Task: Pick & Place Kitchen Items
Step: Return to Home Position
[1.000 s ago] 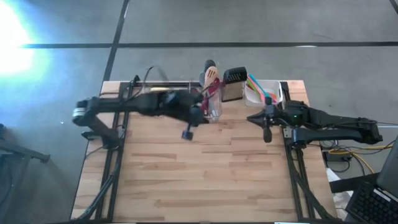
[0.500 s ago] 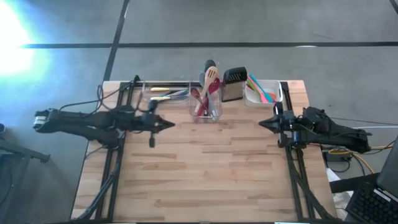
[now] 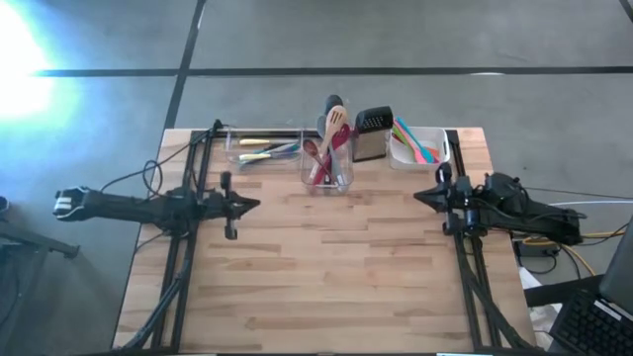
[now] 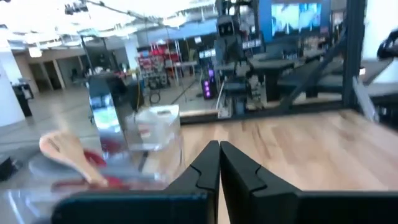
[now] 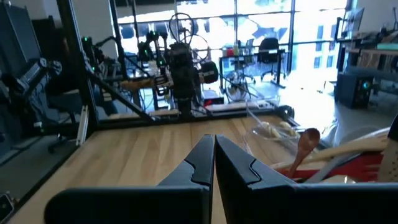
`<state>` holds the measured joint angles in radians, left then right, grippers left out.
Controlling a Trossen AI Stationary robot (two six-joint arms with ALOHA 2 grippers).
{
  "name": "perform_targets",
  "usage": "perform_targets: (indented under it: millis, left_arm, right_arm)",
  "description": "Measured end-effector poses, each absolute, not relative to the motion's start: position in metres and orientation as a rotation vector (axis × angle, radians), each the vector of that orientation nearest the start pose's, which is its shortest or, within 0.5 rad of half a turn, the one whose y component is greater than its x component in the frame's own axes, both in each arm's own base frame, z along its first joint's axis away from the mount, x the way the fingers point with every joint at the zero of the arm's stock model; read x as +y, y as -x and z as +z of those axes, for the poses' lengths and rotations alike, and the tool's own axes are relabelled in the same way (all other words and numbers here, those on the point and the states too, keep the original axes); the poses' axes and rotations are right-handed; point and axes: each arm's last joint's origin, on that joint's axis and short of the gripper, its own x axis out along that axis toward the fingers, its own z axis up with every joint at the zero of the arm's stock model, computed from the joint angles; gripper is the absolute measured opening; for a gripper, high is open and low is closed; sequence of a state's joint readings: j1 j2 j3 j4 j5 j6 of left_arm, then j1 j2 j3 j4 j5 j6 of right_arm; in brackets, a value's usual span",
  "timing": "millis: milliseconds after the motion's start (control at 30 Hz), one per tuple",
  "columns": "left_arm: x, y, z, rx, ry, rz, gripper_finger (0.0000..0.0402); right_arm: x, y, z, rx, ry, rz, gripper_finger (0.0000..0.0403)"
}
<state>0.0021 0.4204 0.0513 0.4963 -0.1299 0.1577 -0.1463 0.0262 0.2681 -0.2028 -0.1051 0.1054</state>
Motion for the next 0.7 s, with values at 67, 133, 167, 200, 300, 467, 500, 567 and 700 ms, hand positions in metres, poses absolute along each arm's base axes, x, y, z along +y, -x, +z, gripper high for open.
perform_targets:
  millis: [67,133,167,200,300,467,500,567,700]
  left_arm:
    - [0.004,-0.123,0.176,-0.070,-0.151,0.138,0.0014]
    - [0.004,-0.123,0.168,0.045,-0.162,0.129,0.0014]
    - [0.004,-0.123,0.162,0.106,-0.165,0.124,0.0014]
    - [0.004,-0.123,0.158,0.157,-0.169,0.120,0.0015]
    - [0.004,-0.120,0.144,0.297,-0.177,0.108,0.0016]
    - [0.003,-0.117,0.135,0.365,-0.176,0.071,0.0017]
    - [0.003,-0.116,0.135,0.360,-0.176,0.065,0.0017]
    - [0.003,-0.115,0.138,0.332,-0.174,0.064,0.0016]
    - [0.003,-0.111,0.147,0.228,-0.170,0.071,0.0014]
  right_arm:
    - [-0.008,-0.078,0.230,-0.024,-0.103,-0.040,0.0008]
    - [-0.009,-0.079,0.229,-0.009,-0.101,-0.041,0.0008]
    - [-0.009,-0.080,0.229,-0.002,-0.102,-0.041,0.0008]
    - [-0.009,-0.081,0.228,0.003,-0.104,-0.042,0.0008]
    - [-0.009,-0.084,0.227,0.028,-0.107,-0.045,0.0008]
    - [-0.010,-0.086,0.223,0.048,-0.110,-0.047,0.0008]
    - [-0.010,-0.086,0.222,0.048,-0.110,-0.047,0.0008]
    - [-0.010,-0.085,0.220,0.043,-0.110,-0.046,0.0008]
    - [-0.009,-0.085,0.208,0.038,-0.109,-0.046,0.0008]
